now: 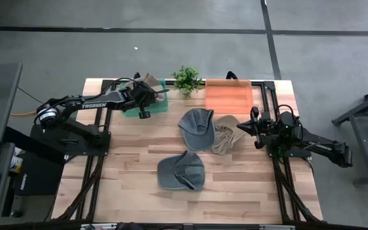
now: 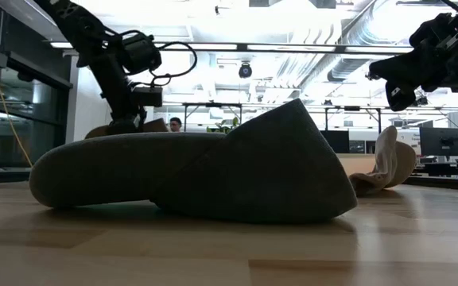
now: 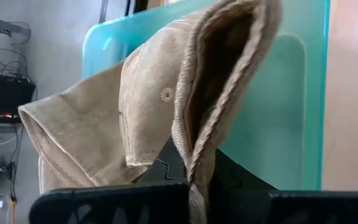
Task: Pick & Place hat
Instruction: Put the left brown cap into the blue bin
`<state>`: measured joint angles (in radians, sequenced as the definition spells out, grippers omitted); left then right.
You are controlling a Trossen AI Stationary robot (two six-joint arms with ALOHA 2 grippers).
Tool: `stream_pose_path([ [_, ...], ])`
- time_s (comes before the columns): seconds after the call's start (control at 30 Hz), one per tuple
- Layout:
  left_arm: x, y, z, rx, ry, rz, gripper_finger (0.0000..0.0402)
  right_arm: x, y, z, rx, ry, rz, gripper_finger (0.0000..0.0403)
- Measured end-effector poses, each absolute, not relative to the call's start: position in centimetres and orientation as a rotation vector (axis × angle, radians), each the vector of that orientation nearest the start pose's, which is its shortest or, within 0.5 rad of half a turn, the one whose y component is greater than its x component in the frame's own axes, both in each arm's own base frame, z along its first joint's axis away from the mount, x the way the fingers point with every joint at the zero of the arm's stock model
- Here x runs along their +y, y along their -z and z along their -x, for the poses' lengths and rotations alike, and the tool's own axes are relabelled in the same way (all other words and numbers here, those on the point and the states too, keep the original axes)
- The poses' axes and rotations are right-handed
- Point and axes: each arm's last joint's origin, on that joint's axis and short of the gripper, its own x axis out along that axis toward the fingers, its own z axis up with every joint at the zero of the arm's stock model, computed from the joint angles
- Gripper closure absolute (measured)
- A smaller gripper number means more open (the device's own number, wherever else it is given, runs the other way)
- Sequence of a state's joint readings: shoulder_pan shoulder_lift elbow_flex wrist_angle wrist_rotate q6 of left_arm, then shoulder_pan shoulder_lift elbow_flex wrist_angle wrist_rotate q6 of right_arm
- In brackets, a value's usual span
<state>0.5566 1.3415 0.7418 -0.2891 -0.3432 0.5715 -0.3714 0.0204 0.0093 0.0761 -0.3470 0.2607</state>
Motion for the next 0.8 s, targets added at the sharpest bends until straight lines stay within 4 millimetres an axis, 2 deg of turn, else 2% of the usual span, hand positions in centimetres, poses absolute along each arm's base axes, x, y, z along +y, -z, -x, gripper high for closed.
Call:
stream_pose_path([
  [0.47,14.72,-19.20,-21.29,1.137,-0.532,-0.381,0.0394,-2.58,-17.24,-9.35,-0.064,0.016,-0.238,0.0402],
  [0.67,14.71,-19.20,-21.30,1.134,-0.527,-0.378,0.0374,-2.58,-17.23,-9.35,-0.064,0.016,-0.238,0.0402],
  [0.8,14.66,-19.17,-21.32,1.128,-0.508,-0.368,0.0345,-2.58,-17.24,-9.35,-0.064,0.016,-0.238,0.0402],
])
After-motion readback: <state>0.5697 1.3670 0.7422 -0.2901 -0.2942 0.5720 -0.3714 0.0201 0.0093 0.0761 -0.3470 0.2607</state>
